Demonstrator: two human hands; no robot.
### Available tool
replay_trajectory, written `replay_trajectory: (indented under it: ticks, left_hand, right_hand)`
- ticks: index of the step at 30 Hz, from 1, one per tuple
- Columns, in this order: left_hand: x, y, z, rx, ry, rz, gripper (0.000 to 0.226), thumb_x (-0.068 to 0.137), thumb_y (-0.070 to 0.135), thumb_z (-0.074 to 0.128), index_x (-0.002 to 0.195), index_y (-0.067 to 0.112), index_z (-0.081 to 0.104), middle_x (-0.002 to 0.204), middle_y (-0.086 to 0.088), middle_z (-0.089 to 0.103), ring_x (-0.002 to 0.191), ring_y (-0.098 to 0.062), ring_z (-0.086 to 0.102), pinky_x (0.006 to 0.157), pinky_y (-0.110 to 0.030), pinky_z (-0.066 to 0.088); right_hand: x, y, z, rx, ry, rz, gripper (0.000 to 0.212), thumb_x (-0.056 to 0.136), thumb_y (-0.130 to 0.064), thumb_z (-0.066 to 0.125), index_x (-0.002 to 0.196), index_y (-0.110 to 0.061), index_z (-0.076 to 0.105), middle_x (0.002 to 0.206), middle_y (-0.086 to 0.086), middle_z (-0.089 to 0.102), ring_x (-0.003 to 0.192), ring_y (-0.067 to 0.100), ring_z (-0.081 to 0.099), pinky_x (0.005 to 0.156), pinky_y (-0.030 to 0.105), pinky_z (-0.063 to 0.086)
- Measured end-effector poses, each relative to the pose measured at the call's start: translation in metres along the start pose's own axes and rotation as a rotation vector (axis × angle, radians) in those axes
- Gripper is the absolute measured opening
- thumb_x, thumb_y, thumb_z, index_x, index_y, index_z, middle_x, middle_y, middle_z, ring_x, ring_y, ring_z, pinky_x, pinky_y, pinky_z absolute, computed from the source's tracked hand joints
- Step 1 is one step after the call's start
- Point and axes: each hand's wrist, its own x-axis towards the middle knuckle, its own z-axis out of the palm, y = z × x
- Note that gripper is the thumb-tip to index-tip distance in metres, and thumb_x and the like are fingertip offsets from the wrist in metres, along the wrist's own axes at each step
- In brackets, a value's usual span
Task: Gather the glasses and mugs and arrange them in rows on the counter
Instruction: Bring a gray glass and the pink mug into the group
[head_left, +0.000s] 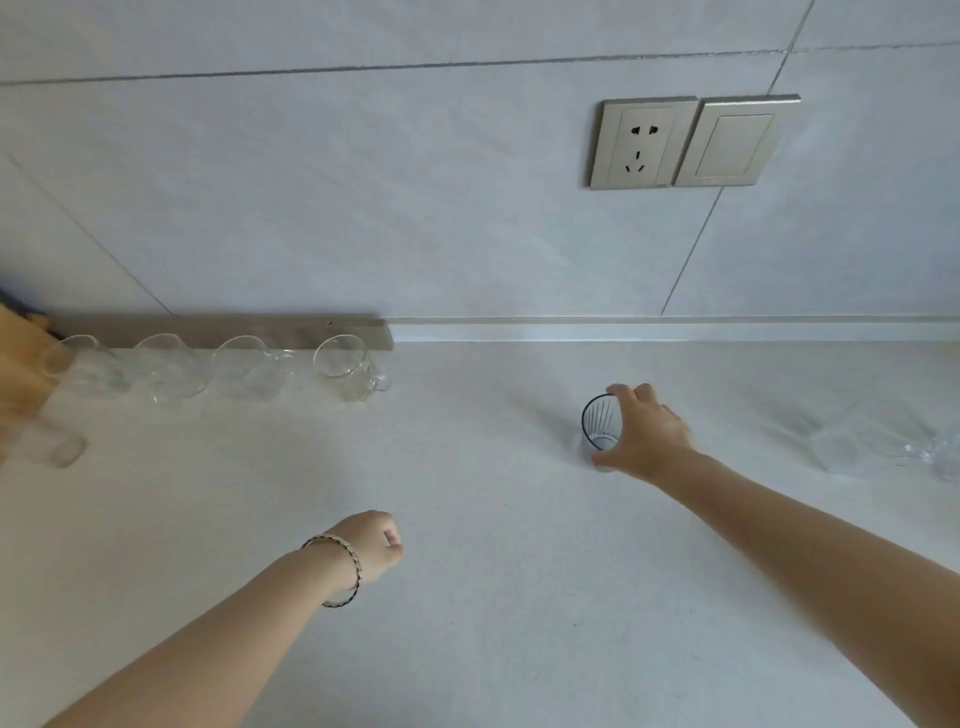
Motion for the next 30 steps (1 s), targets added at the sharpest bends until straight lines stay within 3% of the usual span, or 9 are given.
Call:
replay_trajectory:
  ticks: [6, 10, 12, 16, 18, 21, 24, 28, 30]
  left_hand:
    - [-0.005, -0.08, -0.008, -0.054, -0.002, -0.034, 0.012, 0.092, 0.018, 0.043, 0.096, 0.019, 0.055, 0.126, -0.003, 0.058, 0.116, -0.019, 0.055, 0.09, -0.022, 0.04]
    - [-0.005, -0.159, -0.018, -0.088, 0.005, -0.048, 0.006, 0.092, 0.019, 0.043, 0.09, 0.02, 0.049, 0.123, -0.004, 0.059, 0.096, -0.017, 0.053, 0.08, -0.02, 0.037]
    - [-0.007, -0.203, -0.027, -0.094, 0.003, -0.047, 0.009, 0.092, 0.019, 0.043, 0.093, 0.02, 0.052, 0.123, -0.004, 0.06, 0.104, -0.019, 0.056, 0.08, -0.019, 0.036]
    - [-0.01, -0.291, -0.055, -0.106, 0.006, -0.036, 0.006, 0.092, 0.019, 0.043, 0.088, 0.021, 0.047, 0.109, -0.005, 0.058, 0.092, -0.018, 0.049, 0.082, -0.023, 0.039]
    - [-0.012, -0.333, -0.068, -0.11, 0.014, -0.06, 0.016, 0.09, 0.015, 0.043, 0.075, 0.021, 0.043, 0.093, -0.004, 0.049, 0.084, -0.019, 0.043, 0.067, -0.023, 0.037]
    - [-0.009, -0.387, -0.082, -0.137, 0.02, -0.085, 0.036, 0.087, 0.012, 0.042, 0.057, 0.027, 0.027, 0.088, -0.003, 0.038, 0.08, -0.018, 0.034, 0.051, -0.022, 0.018]
    - [-0.008, -0.426, -0.088, -0.162, 0.033, -0.1, 0.038, 0.087, 0.012, 0.041, 0.056, 0.027, 0.025, 0.089, -0.002, 0.035, 0.081, -0.017, 0.031, 0.05, -0.023, 0.015]
    - [-0.007, -0.457, -0.095, -0.216, 0.034, -0.116, 0.022, 0.089, 0.013, 0.04, 0.069, 0.022, 0.037, 0.09, -0.002, 0.038, 0.081, -0.019, 0.035, 0.059, -0.026, 0.027]
    - [-0.003, -0.464, -0.094, -0.234, 0.034, -0.107, 0.03, 0.088, 0.012, 0.041, 0.062, 0.025, 0.031, 0.088, -0.003, 0.038, 0.08, -0.019, 0.034, 0.052, -0.024, 0.02]
  right_hand:
    - [-0.033, -0.116, 0.03, 0.043, -0.068, -0.156, 0.087, 0.071, -0.048, 0.071, 0.143, -0.025, 0.028, 0.135, 0.003, 0.041, 0.114, 0.026, 0.057, 0.092, 0.032, 0.046]
    - [-0.051, -0.206, 0.061, 0.016, -0.1, -0.243, 0.089, 0.072, -0.051, 0.07, 0.145, -0.026, 0.026, 0.137, 0.002, 0.04, 0.115, 0.026, 0.057, 0.092, 0.032, 0.046]
    - [-0.057, -0.255, 0.078, -0.013, -0.117, -0.266, 0.089, 0.073, -0.052, 0.069, 0.145, -0.025, 0.025, 0.138, 0.002, 0.039, 0.115, 0.026, 0.056, 0.092, 0.032, 0.045]
    - [-0.064, -0.355, 0.109, -0.021, -0.146, -0.265, 0.088, 0.073, -0.053, 0.07, 0.145, -0.025, 0.027, 0.138, 0.002, 0.04, 0.117, 0.026, 0.056, 0.094, 0.033, 0.045]
    - [-0.065, -0.401, 0.124, 0.01, -0.163, -0.254, 0.087, 0.072, -0.051, 0.071, 0.143, -0.025, 0.029, 0.136, 0.003, 0.041, 0.116, 0.025, 0.057, 0.094, 0.033, 0.046]
    - [-0.062, -0.463, 0.147, 0.071, -0.166, -0.232, 0.085, 0.071, -0.047, 0.073, 0.141, -0.024, 0.032, 0.134, 0.004, 0.043, 0.115, 0.025, 0.057, 0.094, 0.033, 0.045]
    - [-0.051, -0.516, 0.164, 0.081, -0.125, -0.239, 0.084, 0.072, -0.045, 0.073, 0.142, -0.021, 0.031, 0.134, 0.006, 0.042, 0.116, 0.028, 0.057, 0.094, 0.033, 0.045]
    - [-0.03, -0.568, 0.179, 0.095, -0.042, -0.216, 0.082, 0.074, -0.045, 0.071, 0.14, -0.019, 0.032, 0.131, 0.009, 0.043, 0.115, 0.03, 0.056, 0.092, 0.035, 0.046]
    - [-0.019, -0.581, 0.182, 0.084, -0.029, -0.173, 0.08, 0.073, -0.047, 0.071, 0.138, -0.018, 0.034, 0.129, 0.01, 0.043, 0.114, 0.031, 0.056, 0.09, 0.036, 0.048]
